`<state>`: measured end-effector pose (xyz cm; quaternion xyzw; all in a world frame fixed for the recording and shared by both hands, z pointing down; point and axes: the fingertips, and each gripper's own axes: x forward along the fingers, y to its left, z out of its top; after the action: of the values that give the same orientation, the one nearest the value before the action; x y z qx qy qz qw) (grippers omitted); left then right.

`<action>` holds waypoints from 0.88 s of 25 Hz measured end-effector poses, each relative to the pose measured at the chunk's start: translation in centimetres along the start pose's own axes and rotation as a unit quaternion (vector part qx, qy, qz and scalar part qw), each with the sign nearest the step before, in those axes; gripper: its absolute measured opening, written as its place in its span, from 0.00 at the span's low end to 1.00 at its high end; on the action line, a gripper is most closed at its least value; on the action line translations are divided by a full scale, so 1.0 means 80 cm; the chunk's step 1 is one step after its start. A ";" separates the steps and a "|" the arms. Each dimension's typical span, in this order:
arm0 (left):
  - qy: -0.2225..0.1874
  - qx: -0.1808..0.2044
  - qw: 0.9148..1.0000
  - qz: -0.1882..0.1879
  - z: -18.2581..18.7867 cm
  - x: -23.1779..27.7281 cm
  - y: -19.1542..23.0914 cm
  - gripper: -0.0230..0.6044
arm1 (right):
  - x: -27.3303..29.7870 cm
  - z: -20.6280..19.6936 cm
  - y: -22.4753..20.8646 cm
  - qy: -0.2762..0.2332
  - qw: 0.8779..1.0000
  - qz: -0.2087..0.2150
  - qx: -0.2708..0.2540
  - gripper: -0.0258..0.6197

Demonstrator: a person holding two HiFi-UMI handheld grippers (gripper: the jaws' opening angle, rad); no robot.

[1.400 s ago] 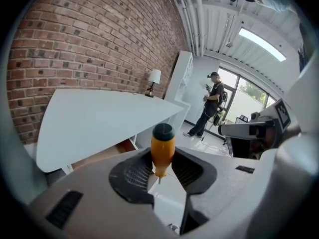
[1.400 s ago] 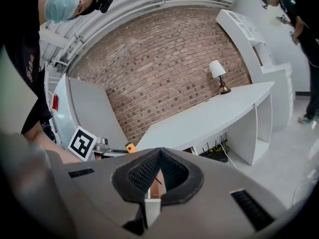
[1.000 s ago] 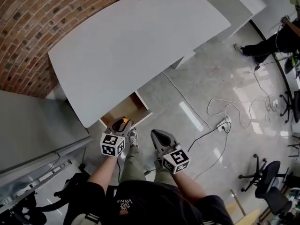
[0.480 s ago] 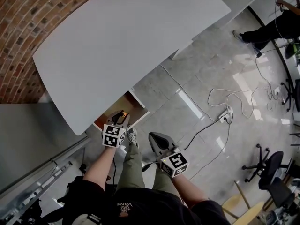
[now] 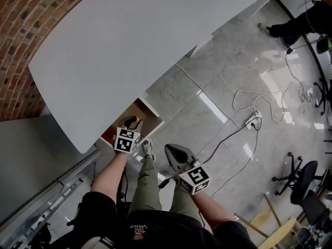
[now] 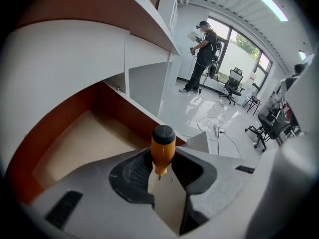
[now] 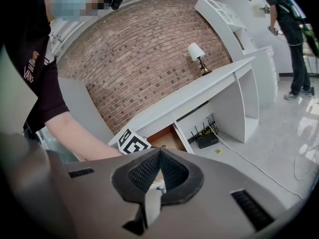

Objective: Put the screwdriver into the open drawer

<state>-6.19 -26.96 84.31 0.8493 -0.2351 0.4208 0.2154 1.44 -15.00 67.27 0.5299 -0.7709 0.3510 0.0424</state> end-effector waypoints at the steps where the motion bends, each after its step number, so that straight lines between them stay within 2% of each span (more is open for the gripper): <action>1: 0.006 0.004 1.000 0.000 -0.002 0.005 0.001 0.23 | 0.000 0.000 -0.003 -0.001 1.000 -0.002 0.003 0.03; 10: 0.051 -0.005 0.999 0.013 -0.019 0.044 0.022 0.23 | 0.000 -0.011 -0.026 -0.003 1.000 -0.017 0.018 0.03; 22: 0.055 -0.024 0.998 0.022 -0.009 0.084 0.036 0.24 | 0.009 -0.027 -0.044 0.001 0.999 -0.023 0.026 0.03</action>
<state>-4.71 -30.32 90.72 0.8141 -0.2510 0.4659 0.2390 3.45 -14.99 70.97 0.5482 -0.7487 0.3709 0.0374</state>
